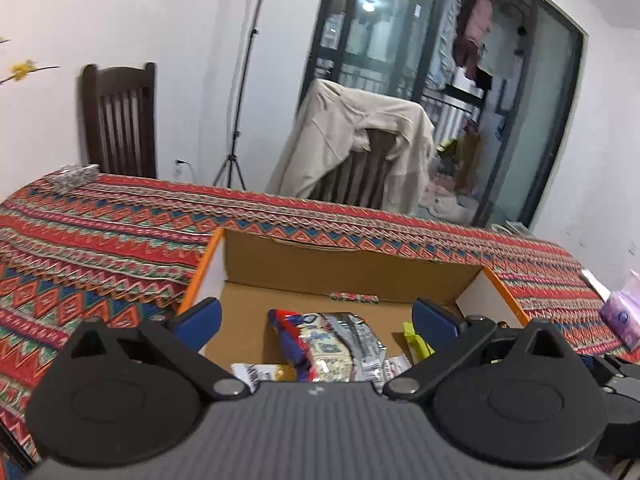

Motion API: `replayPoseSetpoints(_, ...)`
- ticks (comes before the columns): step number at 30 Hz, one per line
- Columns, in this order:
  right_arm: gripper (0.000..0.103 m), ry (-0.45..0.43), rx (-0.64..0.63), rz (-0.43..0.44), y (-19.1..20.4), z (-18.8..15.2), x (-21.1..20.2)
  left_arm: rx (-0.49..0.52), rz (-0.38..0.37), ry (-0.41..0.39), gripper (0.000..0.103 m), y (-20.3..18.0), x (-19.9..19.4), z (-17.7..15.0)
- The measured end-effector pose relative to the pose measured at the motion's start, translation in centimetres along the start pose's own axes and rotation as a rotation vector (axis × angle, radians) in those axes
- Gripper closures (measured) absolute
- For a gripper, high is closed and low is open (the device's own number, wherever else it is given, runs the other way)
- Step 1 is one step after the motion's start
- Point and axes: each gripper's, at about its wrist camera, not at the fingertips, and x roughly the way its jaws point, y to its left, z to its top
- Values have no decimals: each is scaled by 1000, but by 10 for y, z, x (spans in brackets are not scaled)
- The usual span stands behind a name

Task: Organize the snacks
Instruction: 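Carry both packets over the box and open both grippers to drop them, then move both open grippers back down to the snack pile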

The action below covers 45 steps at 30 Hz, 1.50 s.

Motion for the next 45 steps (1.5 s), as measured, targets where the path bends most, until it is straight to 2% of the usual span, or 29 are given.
replayPoseSetpoints(7, 0, -43, -1, 27, -11, -2, -32, -14, 41, -33, 0, 5, -36, -14)
replayPoseSetpoints(15, 0, -99, 1, 51, -36, -18, -82, -8, 48, -81, 0, 2, -80, -40)
replayPoseSetpoints(20, 0, -85, -47, 46, -47, -36, -103, -4, 29, -114, 0, 1, -100, -60)
replayPoseSetpoints(25, 0, -44, -71, 41, -61, -61, -117, 15, 39, -104, 0, 9, -113, -90)
replayPoseSetpoints(32, 0, 39, -104, 4, -70, -95, -118, -16, 72, -72, 0, 33, -124, -129)
replayPoseSetpoints(39, 2, 91, -92, -16, -71, -102, -99, -14, 72, -69, 0, 36, -117, -135)
replayPoseSetpoints(45, 11, 130, -127, -44, -72, -100, -82, -17, 60, -68, 0, 36, -116, -136)
